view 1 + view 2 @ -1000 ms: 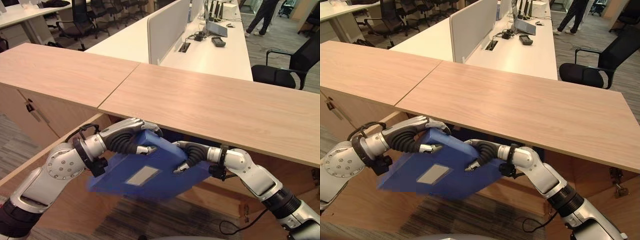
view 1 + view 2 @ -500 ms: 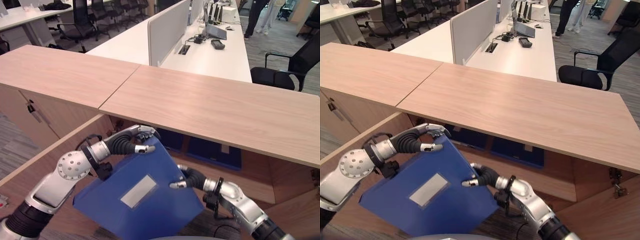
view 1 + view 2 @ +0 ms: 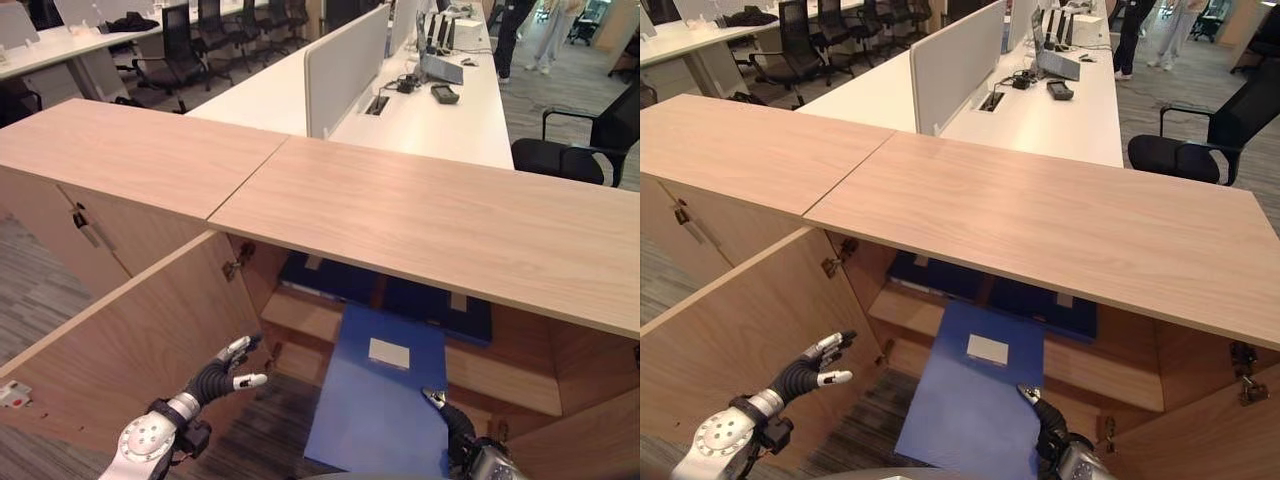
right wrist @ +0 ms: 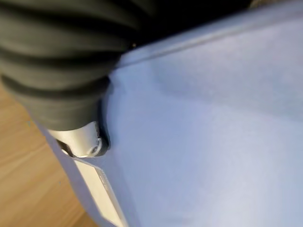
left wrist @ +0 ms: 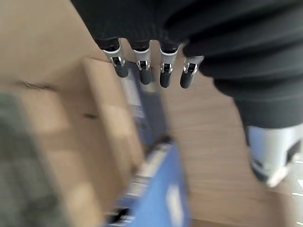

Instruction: Put the empty folder in the office cabinet

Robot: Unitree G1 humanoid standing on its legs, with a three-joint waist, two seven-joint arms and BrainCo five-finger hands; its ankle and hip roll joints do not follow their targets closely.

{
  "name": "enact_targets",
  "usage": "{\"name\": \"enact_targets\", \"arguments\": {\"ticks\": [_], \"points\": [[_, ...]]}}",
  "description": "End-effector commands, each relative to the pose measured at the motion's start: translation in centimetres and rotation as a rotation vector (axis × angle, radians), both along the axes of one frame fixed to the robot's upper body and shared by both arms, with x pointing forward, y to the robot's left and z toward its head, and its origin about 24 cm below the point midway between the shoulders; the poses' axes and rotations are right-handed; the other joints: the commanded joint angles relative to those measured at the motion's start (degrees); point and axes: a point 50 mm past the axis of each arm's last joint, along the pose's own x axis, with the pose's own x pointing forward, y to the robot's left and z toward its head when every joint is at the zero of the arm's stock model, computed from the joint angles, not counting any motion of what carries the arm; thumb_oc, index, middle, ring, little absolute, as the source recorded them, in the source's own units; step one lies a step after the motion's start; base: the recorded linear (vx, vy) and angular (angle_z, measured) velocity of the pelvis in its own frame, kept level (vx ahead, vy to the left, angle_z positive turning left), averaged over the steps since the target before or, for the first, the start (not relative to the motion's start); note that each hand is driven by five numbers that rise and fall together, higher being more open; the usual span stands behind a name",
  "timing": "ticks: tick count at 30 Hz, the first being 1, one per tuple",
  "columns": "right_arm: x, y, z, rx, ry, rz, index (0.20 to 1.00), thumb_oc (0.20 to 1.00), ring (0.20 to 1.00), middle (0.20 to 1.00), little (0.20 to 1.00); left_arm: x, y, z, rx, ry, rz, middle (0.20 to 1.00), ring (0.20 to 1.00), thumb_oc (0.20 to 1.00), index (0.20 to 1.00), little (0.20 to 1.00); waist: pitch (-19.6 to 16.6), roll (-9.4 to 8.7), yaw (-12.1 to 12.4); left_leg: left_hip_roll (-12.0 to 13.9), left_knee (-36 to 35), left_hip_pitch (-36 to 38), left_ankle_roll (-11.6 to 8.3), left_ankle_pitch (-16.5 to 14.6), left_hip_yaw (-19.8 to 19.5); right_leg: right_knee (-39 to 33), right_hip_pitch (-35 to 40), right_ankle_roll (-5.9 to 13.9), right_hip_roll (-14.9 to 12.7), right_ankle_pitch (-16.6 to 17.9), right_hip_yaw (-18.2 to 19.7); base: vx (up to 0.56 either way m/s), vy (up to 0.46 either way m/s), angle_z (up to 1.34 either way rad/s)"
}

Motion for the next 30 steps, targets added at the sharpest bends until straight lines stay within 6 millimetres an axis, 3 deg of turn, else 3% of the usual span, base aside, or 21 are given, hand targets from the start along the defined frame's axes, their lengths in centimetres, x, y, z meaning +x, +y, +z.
{"name": "enact_targets", "arguments": {"ticks": [1, 3, 5, 6, 8, 11, 12, 13, 15, 17, 19, 22, 23, 24, 26, 30], "points": [[-2.8, 1.4, -1.4, 0.015, 0.138, 0.083, 0.2, 0.2, 0.2, 0.2, 0.2, 0.0, 0.9, -1.9, 0.138, 0.073, 0.003, 1.0, 1.0, 1.0, 1.0, 1.0, -0.13, -1.24, -1.0, -3.07, 0.15, 0.08, 2.97, -6.03, -1.4, 1.78, -2.57, -2.8, 3.77, -0.37, 3.08, 0.0, 0.0, 0.0], [-2.9, 1.3, -1.5, 0.01, 0.148, 0.07, 0.2, 0.2, 0.2, 0.2, 0.2, -0.3, 1.0, -2.8, 0.167, 0.11, 0.006, 1.0, 1.0, 1.0, 1.0, 1.0, -0.12, -1.12, -1.03, -3.08, 0.15, 0.01, 3.0, -6.0, -1.43, 1.88, -2.61, -2.83, 3.75, -0.45, 3.06, 0.0, 0.0, 0.0], [-2.8, 1.2, -1.4, 0.01, 0.148, 0.048, 0.2, 0.2, 0.2, 0.2, 0.2, -1.1, 1.7, -3.9, 0.316, 0.151, -0.033, 1.0, 1.0, 1.0, 1.0, 1.0, -0.07, -1.02, -1.1, -3.18, 0.15, -0.09, 3.07, -6.06, -1.51, 1.96, -2.71, -2.8, 3.72, -0.49, 3.1, 0.0, 0.0, 0.0], [-2.4, 1.2, -1.3, 0.02, 0.134, -0.005, 0.2, 0.2, 0.2, 0.2, 0.2, -2.6, 1.9, -5.6, 0.322, 0.248, -0.003, 1.0, 1.0, 1.0, 1.0, 1.0, 0.01, -0.87, -1.17, -3.21, 0.15, -0.12, 3.09, -6.02, -1.44, 2.02, -2.81, -2.78, 3.69, -0.47, 3.13, 0.0, 0.0, 0.0], [-2.1, 1.1, -1.2, 0.02, 0.122, -0.029, 0.2, 0.2, 0.2, 0.2, 0.2, -3.1, 1.8, -6.4, 0.299, 0.283, 0.031, 1.0, 1.0, 1.0, 1.0, 1.0, 0.11, -0.69, -1.16, -3.19, 0.15, -0.14, 3.08, -5.95, -1.38, 2.14, -2.92, -2.81, 3.68, -0.5, 3.16, 0.0, 0.0, 0.0], [-0.1, 1.1, -0.5, 0.017, 0.039, -0.067, 0.2, 0.2, 0.2, 0.2, 0.2, -6.4, 2.1, -10.2, 0.282, 0.505, 0.2, 1.0, 1.0, 1.0, 1.0, 1.0, 0.13, -0.32, -1.44, -3.23, 0.15, -0.43, 3.02, -5.71, -1.3, 2.32, -3.33, -2.8, 3.61, -0.51, 3.16, 0.0, 0.0, 0.0], [-0.1, 1.1, -0.5, 0.017, 0.039, -0.067, 0.2, 0.2, 0.2, 0.2, 0.2, -6.4, 2.1, -10.2, 0.282, 0.505, 0.2, 1.0, 1.0, 1.0, 1.0, 1.0, 0.14, -0.31, -1.43, -3.22, 0.15, -0.43, 3.02, -5.71, -1.3, 2.32, -3.33, -2.8, 3.61, -0.51, 3.16, 0.0, 0.0, 0.0], [1.1, 1.6, 0.1, 0.007, -0.014, -0.033, 0.2, 0.2, 0.2, 0.2, 0.2, -8.9, 2.1, -11.8, 0.315, 0.642, 0.267, 1.0, 1.0, 1.0, 1.0, 1.0, 0.18, -0.25, -1.65, -3.21, 0.15, -0.37, 2.9, -5.73, -1.25, 2.5, -3.4, -2.83, 3.57, -0.71, 3.18, 0.0, 0.0, 0.0], [2.8, 2.7, 1.3, 0.025, -0.114, 0.002, 0.2, 0.2, 0.2, 0.2, 0.2, -11.4, 2.5, -12.5, 0.376, 0.763, 0.304, 1.0, 1.0, 1.0, 1.0, 1.0, 0.04, -0.2, -2.04, -3.25, 0.15, -0.83, 2.75, -5.58, -1.17, 2.7, -3.89, -2.81, 3.44, -0.89, 3.09, 0.03, -0.002, 0.01], [4.6, 3.3, 3.1, 0.049, -0.239, 0.013, 0.2, 0.2, 0.2, 0.2, 0.2, -12.3, 2.6, -12.7, 0.401, 0.811, 0.312, 1.0, 1.0, 1.0, 1.0, 1.0, 0.74, 0.05, -2.33, -3.27, 0.15, -1.3, 2.65, -5.46, -1.16, 3.42, -4.65, -2.79, 3.25, -1.09, 3.01, 0.0, 0.0, 0.0], [6.7, 3.1, 5.4, 0.033, -0.376, 0.028, 0.2, 0.2, 0.2, 0.2, 0.2, -10.8, 2.4, -12.6, 0.382, 0.752, 0.338, 1.0, 1.0, 1.0, 1.0, 1.0, 3.2, 0.55, -2.41, -3.22, 0.15, -3.4, 2.55, -4.65, -1.25, 4.86, -7.01, -2.77, 2.83, -1.28, 2.55, -0.14, 0.01, 0.01], [8.5, 2.6, 7.4, -0.008, -0.482, 0.069, 0.2, 0.2, 0.2, 0.2, 0.2, -8.3, 1.7, -12.4, 0.356, 0.663, 0.333, 1.0, 1.0, 1.0, 1.0, 1.0, 5.62, 1.47, -2.26, -3.2, 0.15, -7.89, 2.34, -2.81, -2.0, 6.32, -11.83, -3.01, 2.37, -0.86, 1.36, -0.18, 0.01, 0.14], [8.5, 2.6, 7.4, -0.008, -0.482, 0.069, 0.2, 0.2, 0.2, 0.2, 0.2, -8.3, 1.7, -12.4, 0.355, 0.663, 0.333, 1.0, 1.0, 1.0, 1.0, 1.0, 5.49, 1.5, -2.28, -3.2, 0.15, -8.05, 2.34, -2.78, -2.03, 6.38, -12.0, -3.02, 2.37, -0.87, 1.33, -0.16, -0.005, 0.26], [9.5, 2.0, 8.3, -0.052, -0.525, 0.07, 0.2, 0.2, 0.2, 0.2, 0.2, -6.6, 0.9, -12.2, 0.349, 0.603, 0.303, 1.0, 1.0, 1.0, 1.0, 1.0, 6.47, 1.92, -2.05, -3.11, 0.15, -11.48, 2.05, -1.66, -2.46, 6.59, -15.21, -3.02, 2.16, -0.38, 0.65, -0.14, -0.008, 0.2], [10.7, 1.5, 9.2, -0.093, -0.567, 0.057, 0.2, 0.2, 0.2, 0.2, 0.2, -5.2, -0.4, -12.1, 0.362, 0.545, 0.218, 1.0, 1.0, 1.0, 1.0, 1.0, 6.99, 2.17, -1.69, -2.97, 0.15, -14.91, 2.08, -0.68, -2.99, 7.47, -18.5, -3.1, 1.81, -0.13, -0.02, -0.12, 0.003, 0.15], [11.6, 1.5, 9.8, -0.119, -0.6, 0.03, 0.2, 0.2, 0.2, 0.2, 0.2, -4.0, -1.6, -12.0, 0.386, 0.508, 0.145, 1.0, 1.0, 1.0, 1.0, 1.0, 7.61, 2.05, -1.63, -3.05, 0.15, -16.66, 2.44, -0.47, -3.43, 9.24, -20.98, -3.39, 1.33, -0.84, 0.17, -0.01, 0.016, 0.06]]}}
